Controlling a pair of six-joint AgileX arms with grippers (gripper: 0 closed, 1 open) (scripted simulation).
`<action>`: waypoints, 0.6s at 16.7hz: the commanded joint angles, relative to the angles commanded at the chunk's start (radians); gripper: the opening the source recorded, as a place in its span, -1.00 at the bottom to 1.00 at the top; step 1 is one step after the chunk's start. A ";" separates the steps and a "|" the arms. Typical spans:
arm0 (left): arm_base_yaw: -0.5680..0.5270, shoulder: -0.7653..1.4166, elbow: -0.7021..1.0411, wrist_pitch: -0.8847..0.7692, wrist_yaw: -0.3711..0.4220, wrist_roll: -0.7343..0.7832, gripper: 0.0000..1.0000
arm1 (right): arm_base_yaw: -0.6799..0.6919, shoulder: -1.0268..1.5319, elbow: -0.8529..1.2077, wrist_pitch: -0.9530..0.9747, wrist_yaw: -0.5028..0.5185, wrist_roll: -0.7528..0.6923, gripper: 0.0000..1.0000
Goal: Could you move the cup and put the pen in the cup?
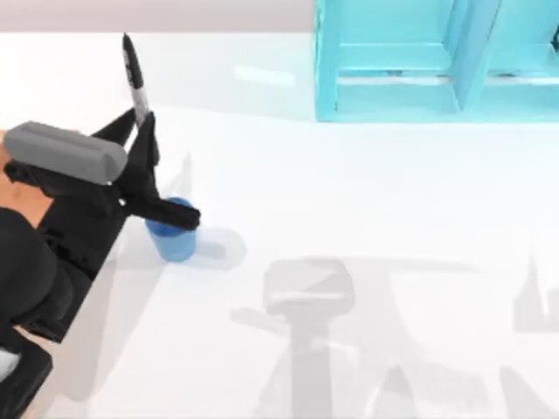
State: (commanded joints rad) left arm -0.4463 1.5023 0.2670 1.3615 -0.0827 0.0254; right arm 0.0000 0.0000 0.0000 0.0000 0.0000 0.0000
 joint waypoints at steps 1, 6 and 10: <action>0.003 0.008 0.008 0.008 0.003 0.000 -1.00 | 0.000 0.000 0.000 0.000 0.000 0.000 1.00; 0.003 0.009 0.009 0.008 0.003 0.001 -0.70 | 0.000 0.000 0.000 0.000 0.000 0.000 1.00; 0.003 0.009 0.009 0.008 0.003 0.001 -0.10 | 0.000 0.000 0.000 0.000 0.000 0.000 1.00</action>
State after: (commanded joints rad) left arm -0.4431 1.5109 0.2756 1.3695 -0.0800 0.0260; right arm 0.0000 0.0000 0.0000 0.0000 0.0000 0.0000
